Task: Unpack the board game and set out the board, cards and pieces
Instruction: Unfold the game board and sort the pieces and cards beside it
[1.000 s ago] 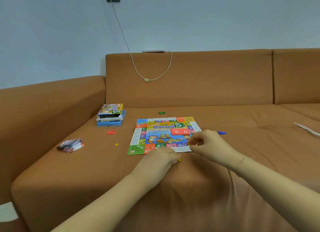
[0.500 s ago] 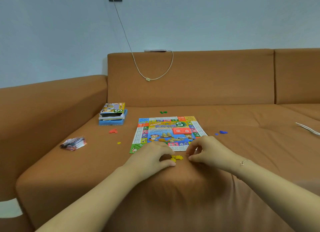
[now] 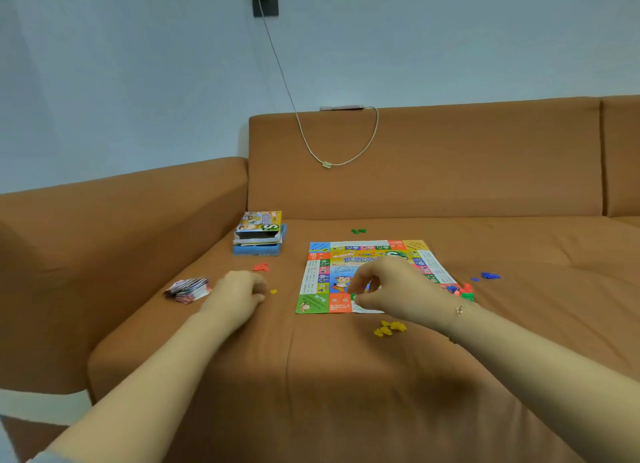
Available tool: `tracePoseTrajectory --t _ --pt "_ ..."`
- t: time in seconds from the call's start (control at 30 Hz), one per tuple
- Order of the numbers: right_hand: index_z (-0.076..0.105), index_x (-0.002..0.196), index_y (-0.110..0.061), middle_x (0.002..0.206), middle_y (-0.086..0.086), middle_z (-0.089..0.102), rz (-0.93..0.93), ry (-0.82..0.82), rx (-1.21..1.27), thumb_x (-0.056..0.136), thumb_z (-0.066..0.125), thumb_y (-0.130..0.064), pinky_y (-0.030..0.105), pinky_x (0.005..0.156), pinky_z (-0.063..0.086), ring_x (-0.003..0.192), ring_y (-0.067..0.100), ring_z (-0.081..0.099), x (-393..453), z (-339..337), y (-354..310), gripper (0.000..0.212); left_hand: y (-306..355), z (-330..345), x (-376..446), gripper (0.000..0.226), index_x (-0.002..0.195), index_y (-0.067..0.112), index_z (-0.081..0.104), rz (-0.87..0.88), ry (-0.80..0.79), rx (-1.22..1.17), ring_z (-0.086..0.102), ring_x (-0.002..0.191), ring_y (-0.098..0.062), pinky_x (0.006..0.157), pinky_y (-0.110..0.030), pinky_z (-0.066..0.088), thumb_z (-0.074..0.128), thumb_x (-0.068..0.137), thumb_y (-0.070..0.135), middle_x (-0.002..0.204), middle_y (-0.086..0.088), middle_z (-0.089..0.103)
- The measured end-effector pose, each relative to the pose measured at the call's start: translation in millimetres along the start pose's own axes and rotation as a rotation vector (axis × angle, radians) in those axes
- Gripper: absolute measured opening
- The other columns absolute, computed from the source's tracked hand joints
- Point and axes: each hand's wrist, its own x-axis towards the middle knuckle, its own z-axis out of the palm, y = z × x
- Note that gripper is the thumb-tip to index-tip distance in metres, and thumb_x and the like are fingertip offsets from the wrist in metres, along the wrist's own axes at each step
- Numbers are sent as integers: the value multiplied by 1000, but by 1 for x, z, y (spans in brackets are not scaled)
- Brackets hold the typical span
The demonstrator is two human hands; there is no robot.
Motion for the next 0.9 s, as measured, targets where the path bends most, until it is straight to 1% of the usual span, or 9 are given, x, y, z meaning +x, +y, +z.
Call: tracePoseTrajectory --t 0.13,0.23,0.43,0.53,0.6,0.67,0.73,0.8,0.9 --pt "74 92 -19 92 -6 69 -9 -15 -2 79 65 -14 20 66 45 70 3 54 5 11 0 16 0 9 5 25 116 20 67 122 -19 14 53 116 -20 96 -29 41 57 93 21 119 -1 62" --pt "74 91 -19 90 -8 69 8 -17 15 79 65 -14 24 71 48 72 4 54 4 13 3 16 1 9 12 23 111 20 68 195 -35 108 50 117 -19 94 -30 40 53 95 26 115 -1 59" --pt "72 86 -20 73 -17 60 86 15 146 81 66 -12 13 57 40 64 2 51 -4 -1 17 11 12 5 12 21 100 13 65 173 -37 194 54 106 -21 84 -30 40 49 96 26 108 -3 57" --pt "73 86 -16 60 -20 57 131 31 193 82 67 -8 8 54 37 58 -2 52 -12 -10 26 11 42 -11 5 16 94 14 65 229 -3 64 56 98 -20 82 -30 43 51 95 21 102 -2 61" --pt "74 87 -14 53 -22 56 161 38 193 81 67 -7 5 52 36 53 -7 51 -20 -14 33 11 76 -23 -9 14 88 13 62 338 13 -104 54 88 -16 77 -29 42 53 94 21 94 -1 59" --pt "74 87 -14 61 -19 59 193 48 202 81 68 -7 9 58 42 56 -4 52 -27 -18 39 12 109 -26 -25 13 86 14 61 437 -51 -233 51 81 -12 74 -26 40 55 94 22 89 2 59" --pt "74 88 -14 70 -15 63 219 52 212 80 68 -9 20 66 48 63 2 55 -32 -20 43 11 132 -17 -36 13 89 14 64 481 -112 -294 49 81 -10 72 -23 39 55 94 22 90 3 61" --pt "74 88 -15 71 -13 64 225 54 212 80 68 -10 28 70 50 67 8 56 -36 -22 47 11 143 -4 -39 13 93 15 65 488 -101 -300 49 84 -10 74 -23 39 55 94 23 94 3 60" --pt "74 87 -18 76 -10 67 206 65 217 79 69 -11 30 72 50 72 10 57 -39 -23 53 11 147 7 -40 12 94 16 67 467 -81 -314 52 88 -13 79 -26 42 57 92 22 97 1 60"
